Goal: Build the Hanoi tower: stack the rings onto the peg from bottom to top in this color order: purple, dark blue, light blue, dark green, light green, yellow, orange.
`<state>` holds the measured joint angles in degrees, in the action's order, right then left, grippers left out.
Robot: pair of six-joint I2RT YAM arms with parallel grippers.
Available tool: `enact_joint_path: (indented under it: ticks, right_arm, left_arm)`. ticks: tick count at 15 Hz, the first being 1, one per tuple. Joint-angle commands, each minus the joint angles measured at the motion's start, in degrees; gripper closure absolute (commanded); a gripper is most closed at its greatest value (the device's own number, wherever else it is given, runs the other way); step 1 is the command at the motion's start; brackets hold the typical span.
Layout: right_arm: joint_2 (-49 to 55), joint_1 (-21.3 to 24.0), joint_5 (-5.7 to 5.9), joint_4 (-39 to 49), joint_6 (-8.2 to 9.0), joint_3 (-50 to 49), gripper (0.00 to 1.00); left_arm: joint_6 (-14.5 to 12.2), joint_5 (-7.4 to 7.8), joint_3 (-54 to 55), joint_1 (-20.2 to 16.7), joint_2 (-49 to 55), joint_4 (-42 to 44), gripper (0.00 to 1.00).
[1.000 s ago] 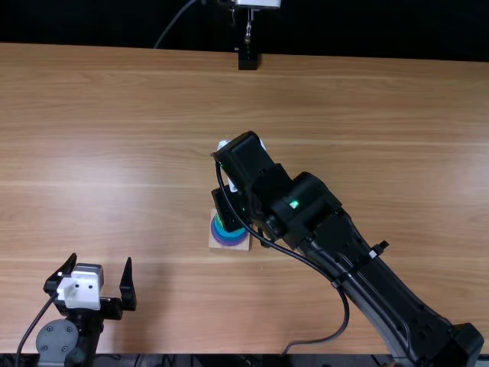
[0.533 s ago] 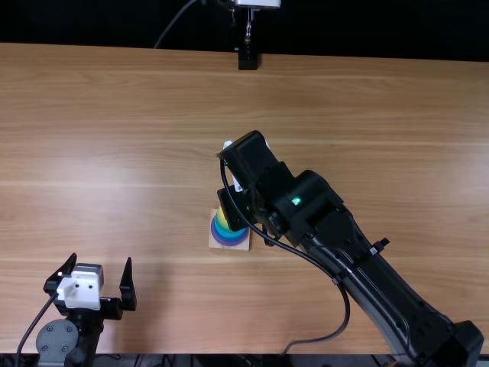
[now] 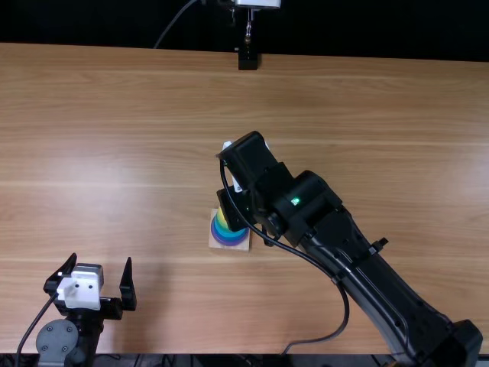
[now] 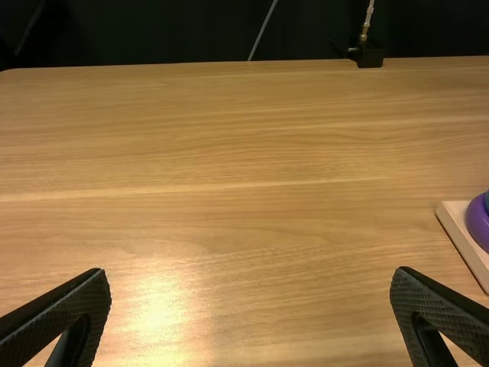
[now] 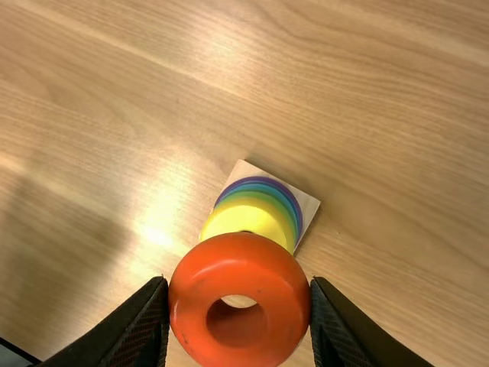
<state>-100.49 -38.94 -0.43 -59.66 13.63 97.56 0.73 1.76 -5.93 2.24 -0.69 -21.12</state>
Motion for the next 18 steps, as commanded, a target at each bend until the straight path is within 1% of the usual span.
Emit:
enact_joint_path:
  ticks: [1,3,4,5,6,7,10,12,13,14,15,17,18]
  right_arm:
    - [-2.52,0.00,0.43,-0.10,-0.13,-1.85,1.00]
    - [-3.75,0.00,0.43,-0.10,-0.13,-1.85,1.00]
    - [-4.01,0.00,0.32,0.01,0.19,-1.41,1.00]
    - [-4.01,0.00,0.32,-0.63,0.82,-1.05,0.58]
    - [-3.93,0.00,0.11,-0.94,0.82,-0.88,0.04]
    - [-3.84,-0.09,0.11,-1.05,0.93,-0.97,0.00]
    - [-3.22,0.27,0.32,0.22,1.45,0.18,0.00]
    - [-3.14,0.44,0.32,0.22,1.45,3.69,0.00]
    - [-2.34,0.44,0.53,0.32,1.45,4.83,0.00]
    - [-0.24,0.53,1.16,0.32,1.35,5.01,0.00]
    - [2.05,1.23,2.75,0.32,1.14,4.66,0.00]
    - [6.71,4.31,7.28,0.64,1.03,2.20,0.00]
    - [9.87,6.15,8.86,3.49,0.82,-1.32,0.00]
  left_arm:
    - [-0.63,0.67,5.93,-0.31,0.69,-4.61,0.00]
    - [-0.63,0.67,5.93,-0.31,0.69,-4.61,0.00]
    - [-0.63,0.67,5.93,-0.31,0.69,-4.61,0.00]
    - [-0.63,0.67,5.93,-0.31,0.69,-4.61,0.00]
    - [-0.63,0.67,5.93,-0.31,0.69,-4.61,0.00]
    - [-0.63,0.67,5.93,-0.31,0.69,-4.61,0.00]
    - [-0.63,0.67,5.93,-0.31,0.69,-4.61,0.00]
    - [-0.63,0.56,5.93,-0.31,0.69,-4.61,0.00]
    - [-0.63,0.67,5.93,-0.31,0.69,-4.61,0.00]
    - [-0.63,0.67,5.93,-0.31,0.69,-4.61,0.00]
    - [-0.63,0.67,5.93,-0.31,0.69,-4.61,0.00]
    - [-0.63,0.67,5.93,-0.31,0.69,-4.61,0.00]
    - [-0.73,0.56,5.93,-0.31,0.69,-4.61,0.00]
